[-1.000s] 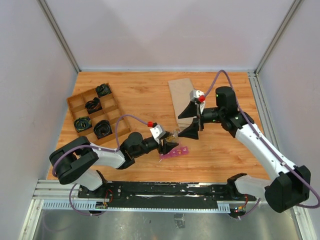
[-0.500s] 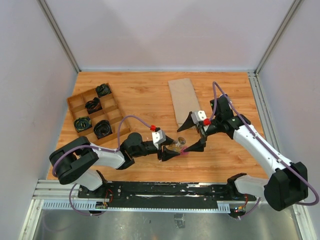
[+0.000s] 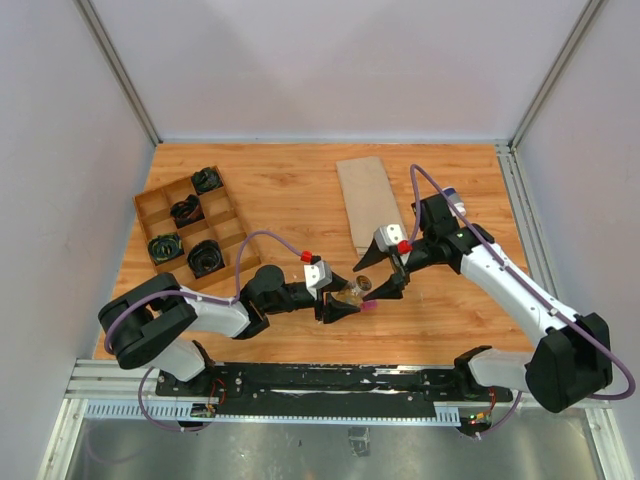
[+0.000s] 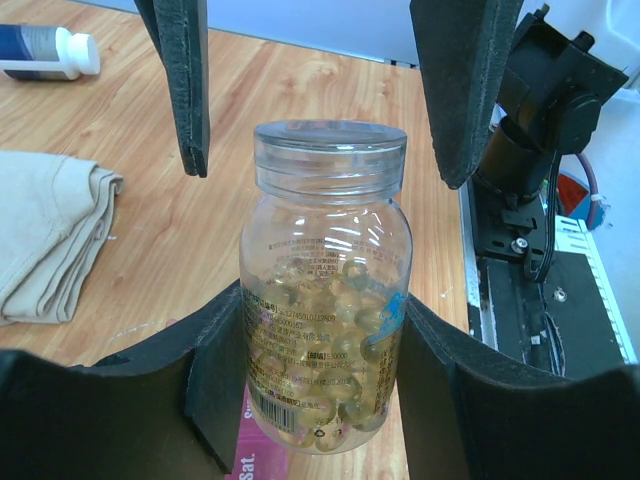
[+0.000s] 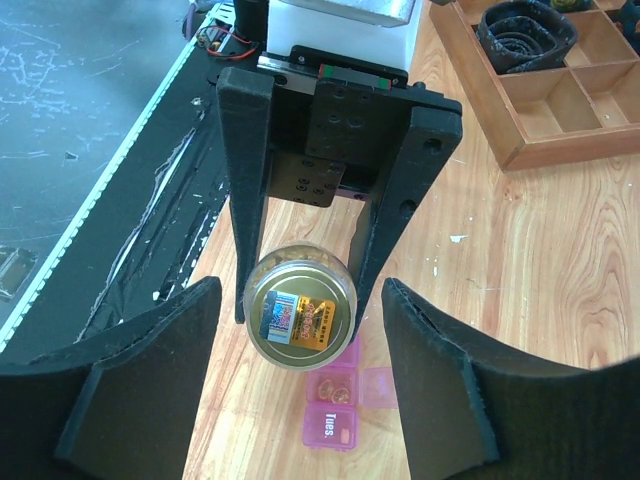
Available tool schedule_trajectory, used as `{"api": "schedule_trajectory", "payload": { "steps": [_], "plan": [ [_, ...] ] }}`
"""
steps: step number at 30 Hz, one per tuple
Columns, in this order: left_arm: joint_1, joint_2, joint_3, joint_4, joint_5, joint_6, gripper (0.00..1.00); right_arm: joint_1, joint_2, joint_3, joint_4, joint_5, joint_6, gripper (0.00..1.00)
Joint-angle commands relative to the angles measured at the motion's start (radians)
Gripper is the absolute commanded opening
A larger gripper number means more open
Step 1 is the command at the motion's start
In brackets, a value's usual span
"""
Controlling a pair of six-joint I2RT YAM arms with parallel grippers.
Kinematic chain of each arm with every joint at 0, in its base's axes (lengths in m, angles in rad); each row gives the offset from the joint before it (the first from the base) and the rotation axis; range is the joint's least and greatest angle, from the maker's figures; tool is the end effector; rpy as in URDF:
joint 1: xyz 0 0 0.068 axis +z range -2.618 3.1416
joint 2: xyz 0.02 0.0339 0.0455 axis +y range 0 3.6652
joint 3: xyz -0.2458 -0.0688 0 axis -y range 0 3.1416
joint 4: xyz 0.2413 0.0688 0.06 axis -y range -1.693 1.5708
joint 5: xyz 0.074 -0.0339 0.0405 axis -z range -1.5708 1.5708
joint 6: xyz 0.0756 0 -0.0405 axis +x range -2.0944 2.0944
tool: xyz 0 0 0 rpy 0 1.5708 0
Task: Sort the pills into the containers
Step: Screw the lid of the pill bottle onto the pill bottle.
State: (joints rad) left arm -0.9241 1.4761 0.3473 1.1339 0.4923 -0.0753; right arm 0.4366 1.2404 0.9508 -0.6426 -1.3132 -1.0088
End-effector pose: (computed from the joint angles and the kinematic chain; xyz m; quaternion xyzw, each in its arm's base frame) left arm 0.1491 -0.2568 0.1665 0.4391 0.5522 -0.4803 0.5211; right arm 0.1904 0.1695 0.2597 -0.6411 0.4373 0.4858 0.4021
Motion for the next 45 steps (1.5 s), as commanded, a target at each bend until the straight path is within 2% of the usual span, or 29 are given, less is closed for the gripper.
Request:
{"api": "schedule_trajectory", "payload": {
  "steps": [1,12,17,20,26,30,34,37,42,45],
  "plan": [
    [0.002,-0.028,0.007,0.028,0.011,0.003,0.0,0.014,0.004,0.03,-0.011,0.01,0.017,0.66],
    [0.002,-0.039,0.009,0.023,0.001,0.009,0.0,0.017,0.007,0.036,-0.003,0.028,0.042,0.57],
    [0.002,-0.047,0.01,0.018,-0.031,0.012,0.0,0.026,0.006,0.043,0.029,0.036,0.104,0.41],
    [0.002,-0.058,0.013,0.001,-0.11,0.013,0.0,0.03,0.001,0.035,0.11,0.067,0.219,0.31],
    [0.002,-0.057,0.035,-0.051,-0.333,-0.01,0.0,0.046,0.02,0.019,0.36,0.263,0.62,0.18],
    [0.002,-0.029,0.044,-0.028,-0.393,-0.033,0.0,0.054,0.051,0.008,0.444,0.305,0.776,0.14],
    [0.002,-0.015,0.038,0.008,-0.402,-0.042,0.01,0.06,0.065,-0.004,0.491,0.27,0.836,0.14],
    [0.002,-0.014,0.03,0.016,-0.401,-0.042,0.07,0.062,0.065,-0.008,0.511,0.226,0.852,0.14],
    [0.002,-0.018,0.016,0.035,-0.39,-0.043,0.3,0.062,0.064,-0.009,0.513,0.19,0.846,0.14],
    [0.002,-0.023,0.008,0.046,-0.39,-0.048,0.41,0.062,0.063,-0.009,0.514,0.179,0.841,0.13]
  ]
}}
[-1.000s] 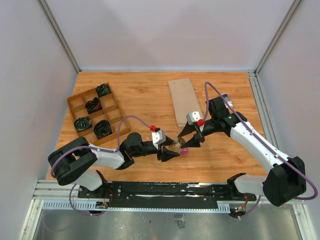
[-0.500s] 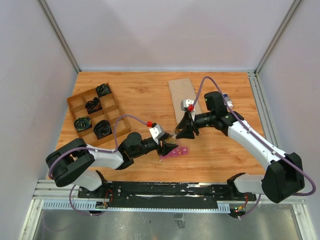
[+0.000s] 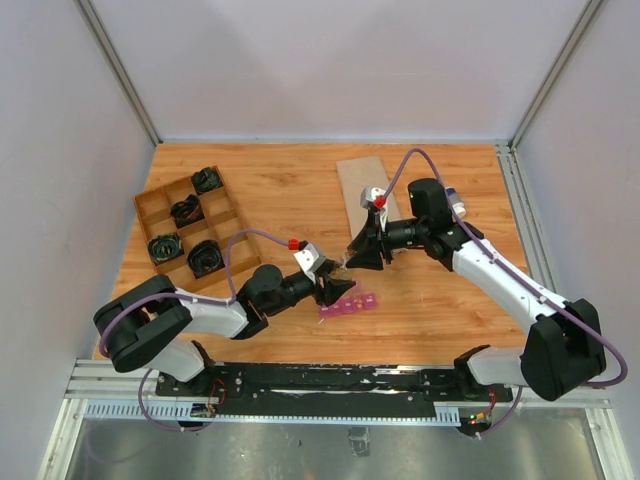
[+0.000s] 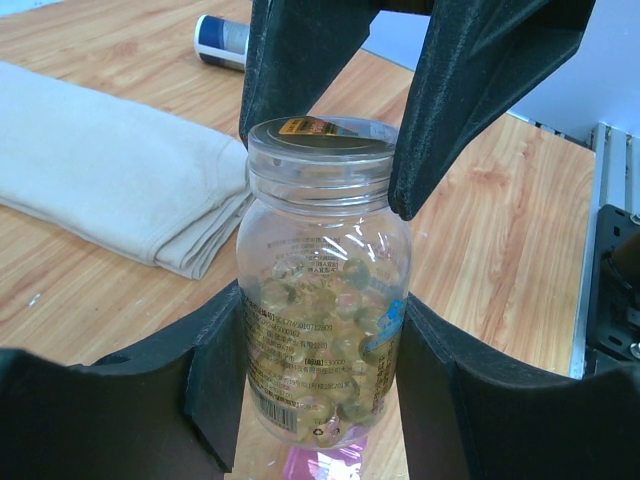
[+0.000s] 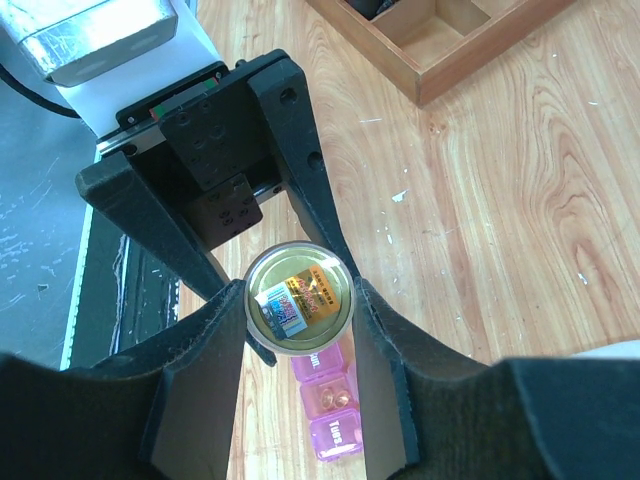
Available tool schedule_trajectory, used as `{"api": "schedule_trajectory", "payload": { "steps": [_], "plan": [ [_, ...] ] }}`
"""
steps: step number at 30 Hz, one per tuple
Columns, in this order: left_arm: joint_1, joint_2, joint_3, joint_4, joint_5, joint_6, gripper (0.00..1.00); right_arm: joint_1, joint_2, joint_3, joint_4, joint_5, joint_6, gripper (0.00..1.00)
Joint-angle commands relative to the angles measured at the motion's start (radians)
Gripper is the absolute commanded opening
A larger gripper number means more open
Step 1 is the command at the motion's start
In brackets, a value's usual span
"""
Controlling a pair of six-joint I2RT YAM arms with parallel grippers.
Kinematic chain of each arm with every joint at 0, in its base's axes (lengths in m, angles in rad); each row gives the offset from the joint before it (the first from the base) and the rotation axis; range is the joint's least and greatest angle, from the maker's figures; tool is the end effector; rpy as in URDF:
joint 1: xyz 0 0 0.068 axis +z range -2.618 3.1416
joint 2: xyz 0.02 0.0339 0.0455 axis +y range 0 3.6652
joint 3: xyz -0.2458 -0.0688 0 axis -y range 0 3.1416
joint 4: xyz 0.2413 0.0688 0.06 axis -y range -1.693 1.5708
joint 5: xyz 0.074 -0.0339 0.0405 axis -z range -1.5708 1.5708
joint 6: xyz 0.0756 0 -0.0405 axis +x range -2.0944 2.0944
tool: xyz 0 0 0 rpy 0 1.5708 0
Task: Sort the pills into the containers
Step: Screw the lid of the pill bottle onto the pill bottle, then place the pill bottle at the center of the board.
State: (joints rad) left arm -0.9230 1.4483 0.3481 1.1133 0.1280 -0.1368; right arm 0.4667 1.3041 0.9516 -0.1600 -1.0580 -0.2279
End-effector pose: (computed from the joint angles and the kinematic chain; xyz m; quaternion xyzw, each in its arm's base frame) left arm 0.1744 -0.2465 0.1715 0.3106 0.6301 -0.3978 0.5901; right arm 0.2376 0.1935 0.2691 -0.4932 0.6140 0.4845 0.3808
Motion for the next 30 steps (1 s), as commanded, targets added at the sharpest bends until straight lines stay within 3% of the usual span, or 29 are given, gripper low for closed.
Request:
{"api": "schedule_trajectory", "payload": {
  "steps": [1,18,23,30],
  "plan": [
    [0.001,0.003,0.005,0.068,-0.026,0.011,0.44,0.032,-0.001,-0.009,0.03,-0.081,0.056,0.13],
    [0.001,-0.043,-0.023,0.044,-0.02,0.003,0.79,0.032,-0.02,-0.017,0.026,-0.087,-0.002,0.13],
    [0.001,-0.097,-0.062,0.047,-0.039,0.012,0.98,0.032,-0.022,-0.011,0.011,-0.071,-0.028,0.13],
    [0.001,-0.224,-0.12,-0.043,0.006,-0.006,0.99,0.03,-0.025,0.006,-0.013,-0.026,-0.05,0.13]
  ]
}}
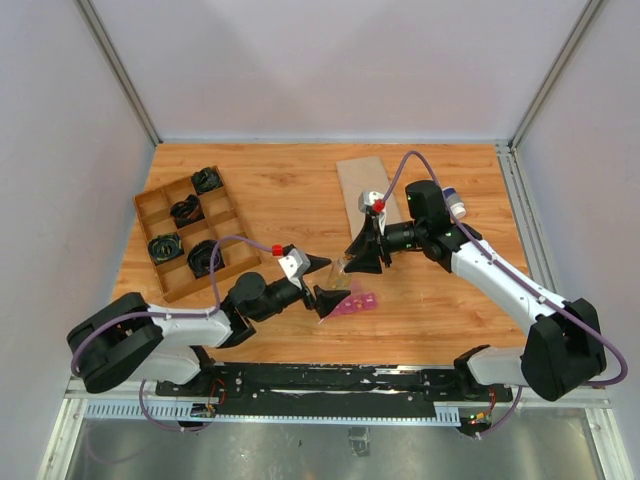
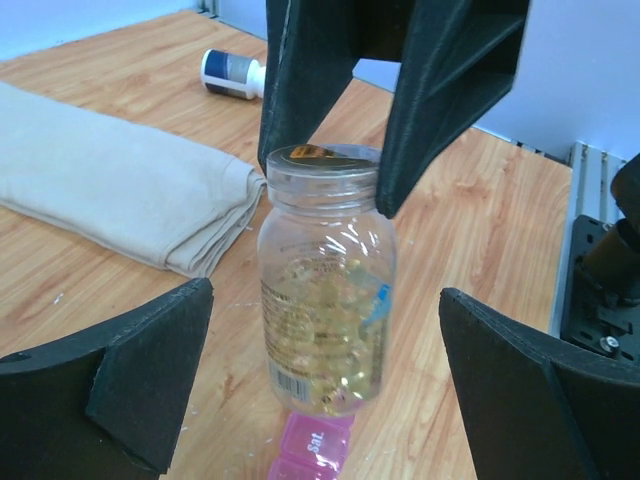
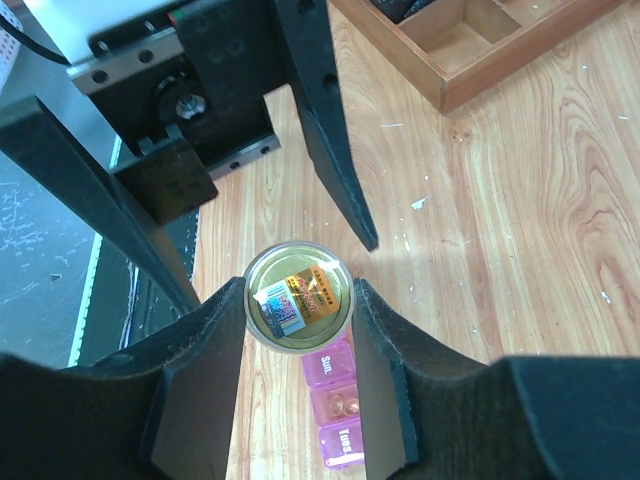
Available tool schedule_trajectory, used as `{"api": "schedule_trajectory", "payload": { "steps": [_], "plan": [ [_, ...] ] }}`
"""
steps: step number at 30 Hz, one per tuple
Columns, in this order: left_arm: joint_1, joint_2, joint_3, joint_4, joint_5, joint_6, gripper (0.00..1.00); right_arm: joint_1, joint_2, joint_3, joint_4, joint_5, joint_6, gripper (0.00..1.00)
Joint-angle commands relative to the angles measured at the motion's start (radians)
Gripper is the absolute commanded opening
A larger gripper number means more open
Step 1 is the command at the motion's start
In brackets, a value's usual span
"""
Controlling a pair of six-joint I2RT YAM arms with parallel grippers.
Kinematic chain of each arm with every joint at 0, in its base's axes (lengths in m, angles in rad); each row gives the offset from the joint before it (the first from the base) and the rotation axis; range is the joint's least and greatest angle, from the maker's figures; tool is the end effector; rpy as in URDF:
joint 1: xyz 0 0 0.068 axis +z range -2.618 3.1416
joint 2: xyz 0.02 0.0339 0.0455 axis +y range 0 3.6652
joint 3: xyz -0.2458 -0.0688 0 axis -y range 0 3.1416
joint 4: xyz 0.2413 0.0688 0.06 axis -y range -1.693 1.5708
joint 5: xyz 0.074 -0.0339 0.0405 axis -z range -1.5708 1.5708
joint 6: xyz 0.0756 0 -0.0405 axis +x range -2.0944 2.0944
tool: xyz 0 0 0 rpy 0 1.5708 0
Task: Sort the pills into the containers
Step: Place the pill bottle at the center of the board.
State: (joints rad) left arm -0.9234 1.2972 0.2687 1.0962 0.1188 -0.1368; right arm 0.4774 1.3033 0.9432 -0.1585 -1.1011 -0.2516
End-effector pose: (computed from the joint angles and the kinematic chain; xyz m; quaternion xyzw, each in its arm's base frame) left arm 0.1607 -0.2273 0.1845 0.3013 0.6129 -0.4037 0.6088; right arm 0.2319 0.1959 0.2680 -0.5082 0.5949 0.4977 0.3743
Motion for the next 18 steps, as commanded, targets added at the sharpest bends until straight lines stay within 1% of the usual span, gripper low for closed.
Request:
{"api": "schedule_trajectory", "payload": {
  "steps": [1,3,7,10,12,15,16,18],
  "plan": [
    [0.002,-0.1,-0.066,-0.03,0.006,-0.013,0.99,0.02,-0.025,0.014,-0.015,0.031,-0.029,0.13],
    [0.001,-0.164,-0.098,-0.063,-0.021,-0.024,0.99,0.02,-0.023,0.02,-0.013,0.057,-0.036,0.14],
    [0.005,-0.298,-0.1,-0.239,-0.069,-0.055,0.99,0.02,-0.005,0.044,-0.006,0.136,-0.059,0.15],
    [0.005,-0.374,-0.11,-0.319,-0.076,-0.056,0.99,0.021,0.024,0.063,0.017,0.204,-0.087,0.15],
    [0.006,-0.41,-0.133,-0.333,-0.078,-0.055,0.99,0.022,0.044,0.074,0.033,0.243,-0.113,0.16],
    [0.006,-0.443,-0.175,-0.322,-0.075,-0.05,0.99,0.022,0.069,0.078,0.107,0.298,-0.143,0.17],
    [0.007,-0.452,-0.186,-0.314,-0.072,-0.043,0.99,0.022,0.081,0.081,0.135,0.315,-0.151,0.2],
    [0.006,-0.462,-0.205,-0.307,-0.061,-0.027,0.99,0.023,0.117,0.09,0.198,0.341,-0.156,0.22]
  ]
}}
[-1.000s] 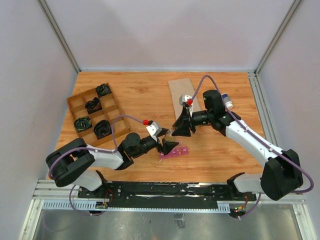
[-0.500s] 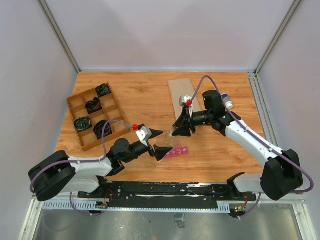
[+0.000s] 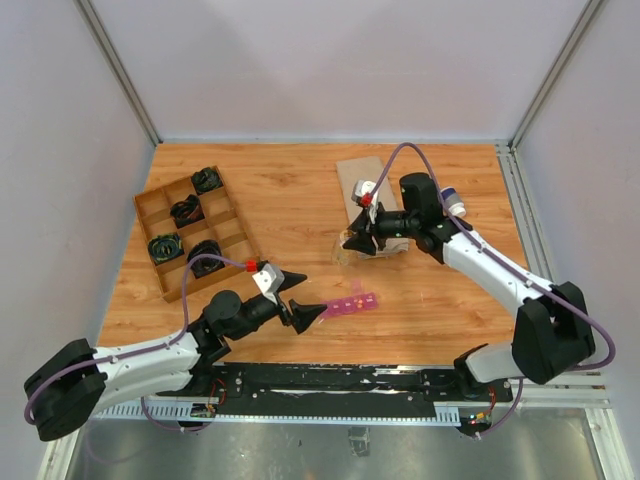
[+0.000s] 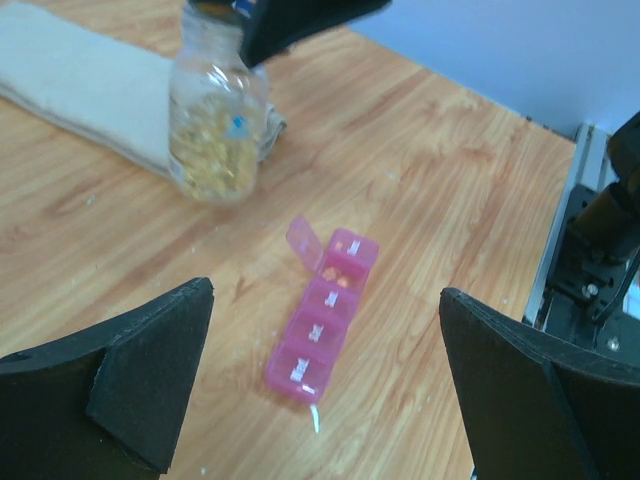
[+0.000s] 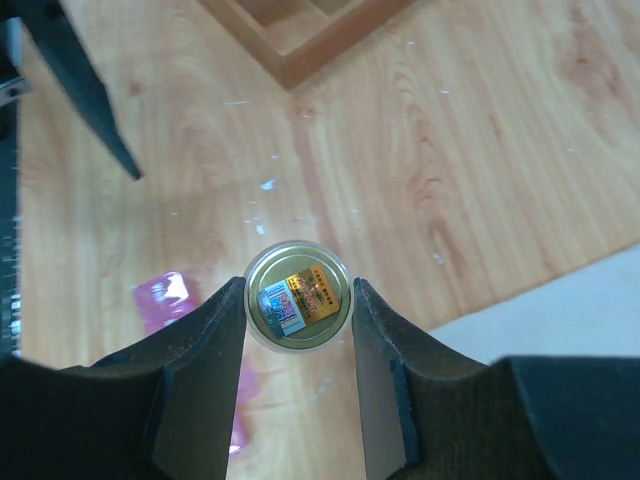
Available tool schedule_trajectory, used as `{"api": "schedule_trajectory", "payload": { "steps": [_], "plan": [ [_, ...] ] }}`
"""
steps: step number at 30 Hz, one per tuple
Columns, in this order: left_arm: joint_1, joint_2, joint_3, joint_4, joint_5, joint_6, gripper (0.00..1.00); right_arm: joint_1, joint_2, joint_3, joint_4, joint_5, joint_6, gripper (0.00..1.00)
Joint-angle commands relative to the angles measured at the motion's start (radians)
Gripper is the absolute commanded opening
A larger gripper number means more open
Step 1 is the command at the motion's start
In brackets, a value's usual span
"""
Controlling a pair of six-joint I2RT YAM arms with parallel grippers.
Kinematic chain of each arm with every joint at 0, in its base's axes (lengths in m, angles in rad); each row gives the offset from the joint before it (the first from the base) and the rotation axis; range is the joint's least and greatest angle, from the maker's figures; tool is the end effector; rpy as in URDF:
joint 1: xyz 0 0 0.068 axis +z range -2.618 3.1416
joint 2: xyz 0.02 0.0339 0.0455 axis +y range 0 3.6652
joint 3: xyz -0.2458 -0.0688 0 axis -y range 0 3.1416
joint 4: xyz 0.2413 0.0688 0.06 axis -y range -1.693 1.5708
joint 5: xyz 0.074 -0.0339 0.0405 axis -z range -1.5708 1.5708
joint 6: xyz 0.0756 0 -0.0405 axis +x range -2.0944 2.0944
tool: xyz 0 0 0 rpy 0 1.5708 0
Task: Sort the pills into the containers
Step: Place the pill bottle at the center of the board.
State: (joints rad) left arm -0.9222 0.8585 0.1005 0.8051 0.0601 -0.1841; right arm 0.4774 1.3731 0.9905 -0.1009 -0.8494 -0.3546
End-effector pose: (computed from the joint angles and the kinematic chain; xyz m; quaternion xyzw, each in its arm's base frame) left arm 0.1324 -0.1822 0.1843 0.2692 0.6357 -0.3976 0.6045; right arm 0.2650 0.2010 0.2625 -0.5101 0.6272 0.3809 0.4488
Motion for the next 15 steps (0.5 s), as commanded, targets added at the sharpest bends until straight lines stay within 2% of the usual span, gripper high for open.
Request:
{"api": "schedule_trajectory", "payload": {
  "steps": [1,7,15],
  "plan": [
    [0.005,-0.025,-0.044,-0.015,0.003,0.031,0.99,0.024,0.071,0.051,0.168,0.1,-0.056,0.22],
    [0.005,-0.017,-0.071,-0.002,0.015,0.06,0.99,0.047,0.257,0.176,0.199,0.177,-0.059,0.22],
    [0.005,-0.013,-0.104,0.039,0.055,0.093,0.98,0.094,0.444,0.355,0.102,0.334,-0.112,0.23]
  ]
}}
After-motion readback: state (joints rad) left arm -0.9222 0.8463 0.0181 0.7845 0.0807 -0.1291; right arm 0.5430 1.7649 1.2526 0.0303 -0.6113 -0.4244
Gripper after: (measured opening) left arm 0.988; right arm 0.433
